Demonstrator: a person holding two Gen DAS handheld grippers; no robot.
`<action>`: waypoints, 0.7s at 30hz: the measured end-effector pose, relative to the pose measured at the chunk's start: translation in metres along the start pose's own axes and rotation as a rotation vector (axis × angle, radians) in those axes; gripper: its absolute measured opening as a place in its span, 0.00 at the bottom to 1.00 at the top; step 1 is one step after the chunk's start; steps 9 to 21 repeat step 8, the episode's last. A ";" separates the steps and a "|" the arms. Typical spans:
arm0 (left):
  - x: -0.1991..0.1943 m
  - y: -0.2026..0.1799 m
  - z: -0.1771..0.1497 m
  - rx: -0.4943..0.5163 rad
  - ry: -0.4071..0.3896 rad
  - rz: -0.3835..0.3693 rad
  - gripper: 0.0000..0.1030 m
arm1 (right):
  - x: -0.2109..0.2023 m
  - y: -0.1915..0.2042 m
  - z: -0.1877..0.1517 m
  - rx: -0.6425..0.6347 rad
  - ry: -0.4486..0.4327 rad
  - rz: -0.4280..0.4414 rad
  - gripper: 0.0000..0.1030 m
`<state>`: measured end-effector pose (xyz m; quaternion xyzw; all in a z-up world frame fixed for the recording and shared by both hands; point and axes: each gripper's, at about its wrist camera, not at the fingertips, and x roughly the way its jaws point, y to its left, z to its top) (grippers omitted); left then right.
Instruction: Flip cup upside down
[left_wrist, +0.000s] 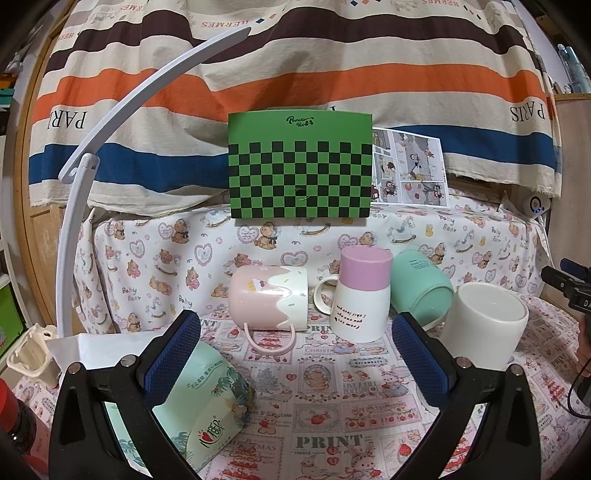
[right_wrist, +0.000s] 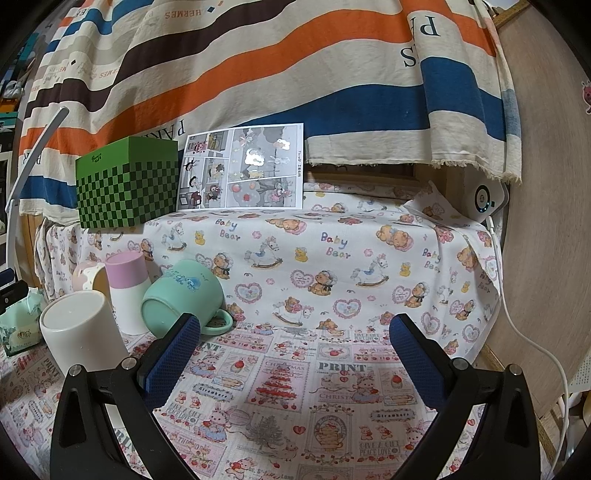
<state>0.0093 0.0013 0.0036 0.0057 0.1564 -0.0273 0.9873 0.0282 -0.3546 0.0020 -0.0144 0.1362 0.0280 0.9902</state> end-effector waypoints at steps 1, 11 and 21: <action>0.000 0.000 0.000 0.000 0.001 0.000 1.00 | 0.000 0.000 0.000 0.000 0.000 0.000 1.00; 0.000 0.001 0.000 -0.004 0.000 0.013 1.00 | 0.000 0.001 0.000 -0.004 0.001 0.008 1.00; 0.000 0.001 0.000 -0.004 0.000 0.013 1.00 | 0.000 0.001 0.000 -0.004 0.001 0.008 1.00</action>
